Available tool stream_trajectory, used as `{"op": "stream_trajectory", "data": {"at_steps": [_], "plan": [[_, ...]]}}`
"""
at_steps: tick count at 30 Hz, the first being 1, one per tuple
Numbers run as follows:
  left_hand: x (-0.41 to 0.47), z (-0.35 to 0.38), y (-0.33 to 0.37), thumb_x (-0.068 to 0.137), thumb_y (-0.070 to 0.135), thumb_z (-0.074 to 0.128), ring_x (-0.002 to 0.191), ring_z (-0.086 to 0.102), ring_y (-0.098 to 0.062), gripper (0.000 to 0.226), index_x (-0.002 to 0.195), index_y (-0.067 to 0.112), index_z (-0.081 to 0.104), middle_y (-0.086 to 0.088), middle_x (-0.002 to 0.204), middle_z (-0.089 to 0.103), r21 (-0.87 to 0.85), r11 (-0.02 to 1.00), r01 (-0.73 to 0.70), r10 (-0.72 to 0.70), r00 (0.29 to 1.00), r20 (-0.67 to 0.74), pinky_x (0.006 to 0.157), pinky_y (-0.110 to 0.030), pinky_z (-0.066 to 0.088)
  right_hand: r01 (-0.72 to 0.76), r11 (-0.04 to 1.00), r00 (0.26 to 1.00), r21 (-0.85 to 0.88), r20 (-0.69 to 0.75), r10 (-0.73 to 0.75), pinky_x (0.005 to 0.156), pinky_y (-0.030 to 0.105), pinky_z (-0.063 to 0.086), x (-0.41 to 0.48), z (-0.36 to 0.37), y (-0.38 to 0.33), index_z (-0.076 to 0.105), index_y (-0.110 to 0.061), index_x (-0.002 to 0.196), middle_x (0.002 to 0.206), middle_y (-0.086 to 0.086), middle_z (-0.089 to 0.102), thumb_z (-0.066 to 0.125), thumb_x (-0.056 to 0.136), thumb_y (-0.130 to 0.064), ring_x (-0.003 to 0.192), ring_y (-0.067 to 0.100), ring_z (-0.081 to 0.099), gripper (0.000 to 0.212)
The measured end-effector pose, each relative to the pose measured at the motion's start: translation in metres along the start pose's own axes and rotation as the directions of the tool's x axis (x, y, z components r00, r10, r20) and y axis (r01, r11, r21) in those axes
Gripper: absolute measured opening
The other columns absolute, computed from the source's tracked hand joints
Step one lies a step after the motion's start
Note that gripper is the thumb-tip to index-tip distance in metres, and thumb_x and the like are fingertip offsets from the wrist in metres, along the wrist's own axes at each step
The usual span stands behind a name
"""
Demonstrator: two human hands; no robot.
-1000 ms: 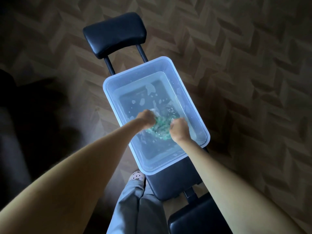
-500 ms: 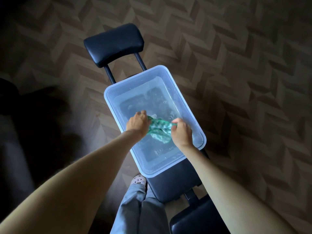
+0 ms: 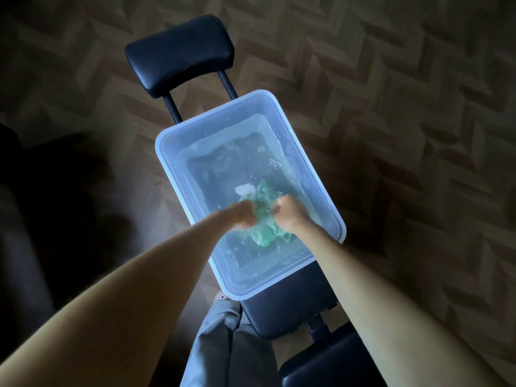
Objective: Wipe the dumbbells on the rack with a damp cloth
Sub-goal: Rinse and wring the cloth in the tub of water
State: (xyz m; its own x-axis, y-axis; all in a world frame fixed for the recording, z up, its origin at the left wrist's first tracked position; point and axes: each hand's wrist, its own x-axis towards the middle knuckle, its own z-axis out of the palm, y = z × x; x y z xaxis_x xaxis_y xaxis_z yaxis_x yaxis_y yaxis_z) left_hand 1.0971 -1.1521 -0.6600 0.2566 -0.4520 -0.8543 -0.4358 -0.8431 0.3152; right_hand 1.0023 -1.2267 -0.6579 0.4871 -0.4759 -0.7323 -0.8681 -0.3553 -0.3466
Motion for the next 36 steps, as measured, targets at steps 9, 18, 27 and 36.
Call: {"op": "stream_trajectory", "data": {"at_steps": [9, 18, 27, 36], "plan": [[-0.005, 0.0, 0.006, 0.095, 0.008, 0.047, 0.107, 0.056, -0.027, 0.032, 0.124, -0.004, 0.053, -0.02, 0.124, 0.056, -0.223, 0.974, 0.05, -0.056, 0.998, -0.023, 0.067, -0.021, 0.044, -0.03, 0.999, 0.994, -0.031, 0.108, 0.033, 0.078, 0.032, 0.047, -0.001, -0.002, 0.005, 0.063, 0.0, 0.086, 0.098, 0.01, 0.064, 0.046, 0.088, 0.004, 0.1, 0.03, 0.058, 0.017], [-0.041, -0.024, 0.012, 0.082, 0.013, 0.058, 0.054, 0.04, -0.017, 0.027, 0.057, 0.015, 0.049, -0.003, 0.055, 0.043, -0.616, 0.782, -0.092, -0.088, 0.963, -0.255, 0.046, -0.021, 0.033, -0.012, 0.87, 0.995, 0.493, -0.082, 0.06, 0.065, 0.034, 0.042, -0.027, -0.023, -0.008, 0.055, -0.015, 0.085, 0.079, 0.004, 0.056, 0.045, 0.091, -0.012, 0.075, 0.022, 0.053, 0.013], [-0.116, -0.09, 0.034, 0.079, 0.009, 0.059, 0.044, 0.029, -0.01, 0.037, 0.05, 0.016, 0.037, 0.003, 0.047, 0.031, -0.495, 0.758, -0.425, 0.151, 0.852, -0.501, 0.046, -0.023, 0.024, 0.239, 0.812, 0.921, 0.532, -0.39, -0.015, 0.049, 0.026, 0.016, -0.089, -0.087, -0.042, 0.032, -0.018, 0.052, 0.05, -0.002, 0.027, 0.041, 0.081, 0.007, 0.05, 0.013, 0.024, 0.039], [-0.102, -0.081, 0.017, 0.087, 0.017, 0.055, 0.075, 0.054, -0.031, 0.016, 0.073, 0.011, 0.056, -0.017, 0.077, 0.061, -0.189, 0.916, -0.354, 0.205, 0.818, -0.537, 0.061, -0.031, 0.037, 0.119, 0.984, 0.919, 0.133, -0.389, -0.059, 0.064, 0.036, 0.032, -0.095, -0.078, -0.045, 0.06, -0.003, 0.096, 0.082, 0.018, 0.057, 0.043, 0.09, -0.01, 0.086, 0.036, 0.054, 0.02]]}}
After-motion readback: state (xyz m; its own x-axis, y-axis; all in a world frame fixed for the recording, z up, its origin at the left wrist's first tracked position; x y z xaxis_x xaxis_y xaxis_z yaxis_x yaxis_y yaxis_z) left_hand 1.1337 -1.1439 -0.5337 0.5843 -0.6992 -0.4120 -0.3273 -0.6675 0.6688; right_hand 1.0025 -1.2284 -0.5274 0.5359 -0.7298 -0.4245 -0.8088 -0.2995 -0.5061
